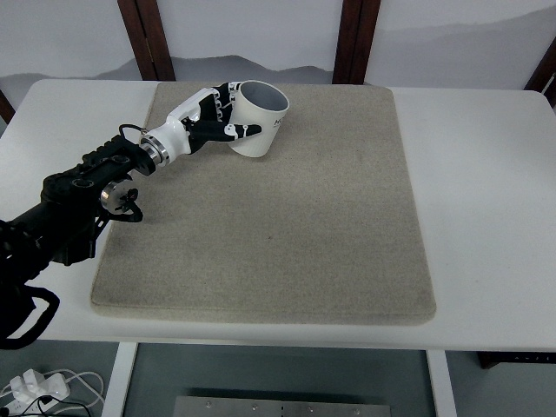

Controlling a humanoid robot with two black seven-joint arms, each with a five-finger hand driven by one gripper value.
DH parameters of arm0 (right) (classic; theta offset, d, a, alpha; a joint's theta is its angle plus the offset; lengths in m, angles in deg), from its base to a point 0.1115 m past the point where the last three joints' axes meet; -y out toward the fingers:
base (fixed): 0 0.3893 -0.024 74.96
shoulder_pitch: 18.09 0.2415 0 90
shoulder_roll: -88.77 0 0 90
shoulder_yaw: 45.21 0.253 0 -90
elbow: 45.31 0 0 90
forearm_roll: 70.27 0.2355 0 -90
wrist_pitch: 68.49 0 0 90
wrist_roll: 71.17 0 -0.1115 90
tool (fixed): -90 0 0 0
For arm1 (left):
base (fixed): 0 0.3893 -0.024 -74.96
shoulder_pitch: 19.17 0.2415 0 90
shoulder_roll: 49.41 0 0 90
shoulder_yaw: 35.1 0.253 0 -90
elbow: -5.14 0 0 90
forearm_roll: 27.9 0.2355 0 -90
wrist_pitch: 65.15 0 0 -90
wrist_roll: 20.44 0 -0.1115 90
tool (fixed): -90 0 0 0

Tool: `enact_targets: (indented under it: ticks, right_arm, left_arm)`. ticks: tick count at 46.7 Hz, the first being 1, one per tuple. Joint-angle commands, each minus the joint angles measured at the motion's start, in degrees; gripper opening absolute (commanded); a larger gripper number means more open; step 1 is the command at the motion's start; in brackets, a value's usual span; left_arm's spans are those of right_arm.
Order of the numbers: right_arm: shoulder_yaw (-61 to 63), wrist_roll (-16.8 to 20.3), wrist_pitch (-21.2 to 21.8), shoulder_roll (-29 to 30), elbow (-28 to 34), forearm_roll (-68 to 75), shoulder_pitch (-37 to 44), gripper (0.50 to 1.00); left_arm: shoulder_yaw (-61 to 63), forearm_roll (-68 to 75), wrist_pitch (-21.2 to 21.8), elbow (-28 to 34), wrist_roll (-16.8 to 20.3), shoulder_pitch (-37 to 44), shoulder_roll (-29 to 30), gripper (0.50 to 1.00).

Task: Flip white cup upright
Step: 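Lower the upright cup onto the mat with the left hand, then open the left hand fingers and lift away from the cup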

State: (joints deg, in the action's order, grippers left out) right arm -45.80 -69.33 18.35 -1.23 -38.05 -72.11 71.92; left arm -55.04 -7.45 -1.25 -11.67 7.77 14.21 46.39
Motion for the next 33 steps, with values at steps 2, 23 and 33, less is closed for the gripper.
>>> enact_targets:
  ticks: [2, 23, 33]
  right_arm:
    - [0.06, 0.0, 0.0, 0.0, 0.03, 0.0, 0.0, 0.952]
    - [-0.03, 0.0, 0.0, 0.0, 0.03, 0.0, 0.0, 0.952]
    - [-0.03, 0.0, 0.0, 0.0, 0.03, 0.0, 0.0, 0.952]
  left_arm:
    - [-0.02, -0.05, -0.09, -0.16, 0.44, 0.02, 0.0, 0.887]
    - [-0.11, -0.14, -0.09, -0.16, 2.2, 0.1, 0.0, 0.994]
    - [-0.11, -0.58, -0.44, -0.42, 3.61, 0.1, 0.18, 0.996]
